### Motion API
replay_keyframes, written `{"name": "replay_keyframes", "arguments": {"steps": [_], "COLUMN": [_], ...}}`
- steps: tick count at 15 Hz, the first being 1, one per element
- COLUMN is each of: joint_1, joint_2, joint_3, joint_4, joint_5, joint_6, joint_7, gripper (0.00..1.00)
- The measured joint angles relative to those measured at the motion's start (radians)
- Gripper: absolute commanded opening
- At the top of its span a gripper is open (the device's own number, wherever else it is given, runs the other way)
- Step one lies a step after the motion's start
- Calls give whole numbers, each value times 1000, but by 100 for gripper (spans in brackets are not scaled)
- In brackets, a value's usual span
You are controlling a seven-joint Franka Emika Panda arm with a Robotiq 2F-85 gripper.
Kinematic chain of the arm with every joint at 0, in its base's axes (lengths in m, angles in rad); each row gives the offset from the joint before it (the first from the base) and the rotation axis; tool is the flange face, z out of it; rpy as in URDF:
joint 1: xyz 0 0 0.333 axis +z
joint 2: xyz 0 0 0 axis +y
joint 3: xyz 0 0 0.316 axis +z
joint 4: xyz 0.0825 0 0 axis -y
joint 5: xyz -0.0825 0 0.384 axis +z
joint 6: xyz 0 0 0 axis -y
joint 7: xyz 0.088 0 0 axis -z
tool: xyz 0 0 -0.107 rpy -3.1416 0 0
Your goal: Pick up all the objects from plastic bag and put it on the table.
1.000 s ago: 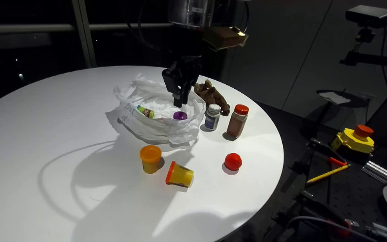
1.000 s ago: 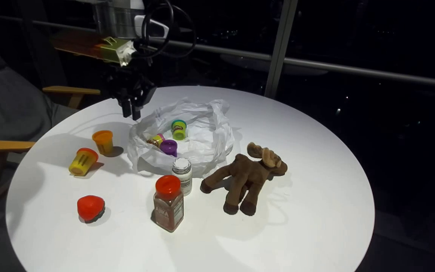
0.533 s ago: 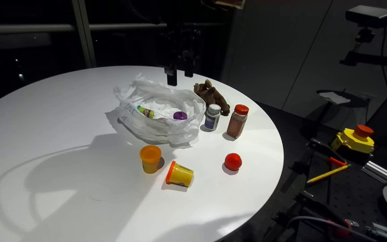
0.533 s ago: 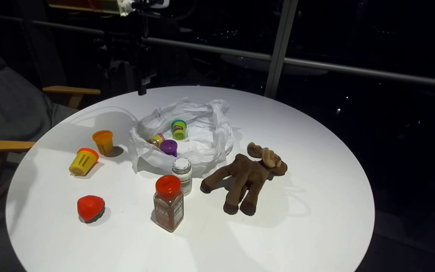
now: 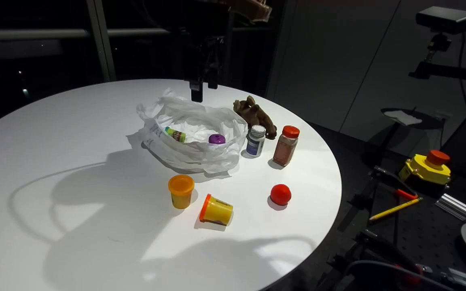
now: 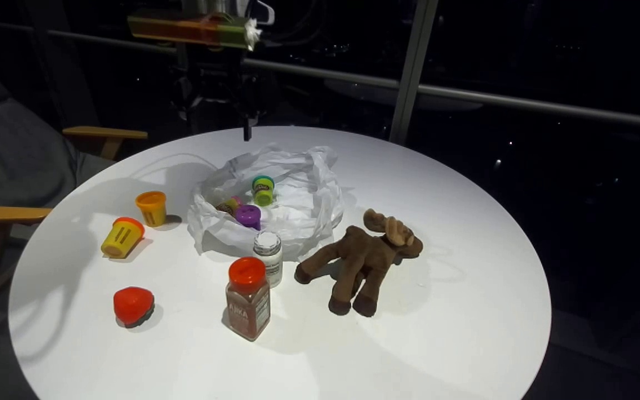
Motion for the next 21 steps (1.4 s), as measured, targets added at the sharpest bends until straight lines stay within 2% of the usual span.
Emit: {"name": "replay_keyframes", "arguments": {"steps": [4, 7, 14, 21], "joint_1": [-32, -40, -32, -46], "joint_2": [123, 181, 289, 404], "joint_3": [7, 25, 21, -19], "joint_4": [48, 76, 129, 258], "joint_5": [0, 0, -70, -95], "joint_6": [69, 107, 275, 297], "joint_7": [-157, -216, -225, -225], "gripper": [100, 100, 100, 100]}}
